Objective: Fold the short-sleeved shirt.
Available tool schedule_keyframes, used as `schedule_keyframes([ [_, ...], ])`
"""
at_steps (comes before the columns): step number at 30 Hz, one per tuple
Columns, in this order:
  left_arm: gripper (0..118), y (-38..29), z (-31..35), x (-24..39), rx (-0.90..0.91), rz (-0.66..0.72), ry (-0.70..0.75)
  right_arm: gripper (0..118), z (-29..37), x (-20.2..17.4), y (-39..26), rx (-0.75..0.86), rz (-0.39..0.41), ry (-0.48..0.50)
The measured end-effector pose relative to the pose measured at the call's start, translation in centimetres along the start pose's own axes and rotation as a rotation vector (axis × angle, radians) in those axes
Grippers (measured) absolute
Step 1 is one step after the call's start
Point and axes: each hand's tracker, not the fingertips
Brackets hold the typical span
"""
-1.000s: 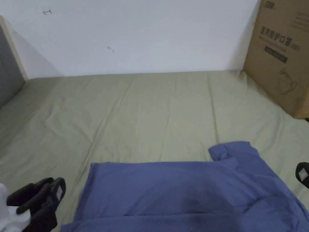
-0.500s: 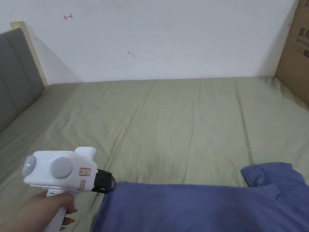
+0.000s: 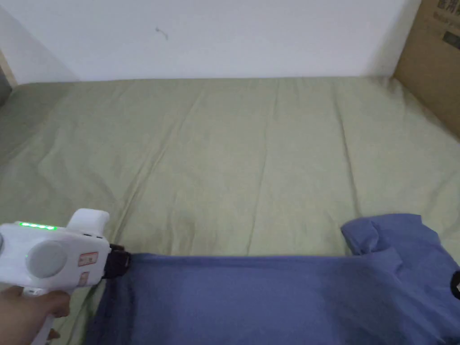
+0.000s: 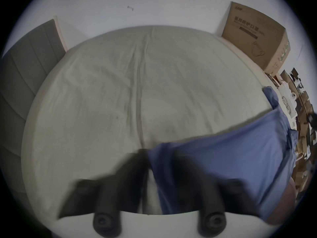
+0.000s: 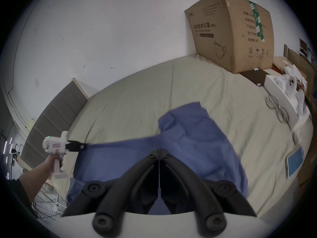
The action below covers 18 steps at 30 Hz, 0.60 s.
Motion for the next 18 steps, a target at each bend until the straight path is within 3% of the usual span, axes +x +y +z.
schedule_keyframes([
  [2,0,-0.2,1.1,0.2,0.023,0.036,-0.112,1,-2.5,1.0,3.2,-0.006,0.016,-0.027],
  [4,0,0.3,2.8,0.7,0.033,0.027,-0.063,5,-5.5,2.5,6.4,-0.028,0.008,0.023],
  [5,0,0.4,3.6,0.9,0.047,0.022,-0.068,28,-7.5,3.5,8.0,-0.092,-0.005,0.045],
  [6,0,0.5,4.3,1.1,0.056,0.017,-0.079,84,-9.7,4.2,9.3,-0.146,-0.005,0.016],
  [7,0,0.4,5.1,1.3,0.071,0.015,-0.081,106,-12.0,4.7,10.4,-0.248,0.013,-0.043],
  [10,0,1.0,7.1,1.6,0.097,0.023,-0.107,107,-17.7,6.5,11.5,-0.399,0.080,-0.198],
  [12,0,1.4,8.1,2.0,0.109,0.001,-0.097,107,-20.5,8.0,11.3,-0.461,0.059,-0.299],
  [15,0,1.0,8.8,2.4,0.104,0.009,-0.117,105,-22.3,10.0,10.0,-0.527,-0.031,-0.262],
  [16,0,1.4,8.7,2.4,0.101,0.003,-0.114,98,-22.2,10.1,9.6,-0.536,-0.054,-0.239],
  [18,0,1.3,8.7,2.6,0.088,-0.020,-0.100,71,-21.8,10.4,8.8,-0.522,-0.037,-0.244],
])
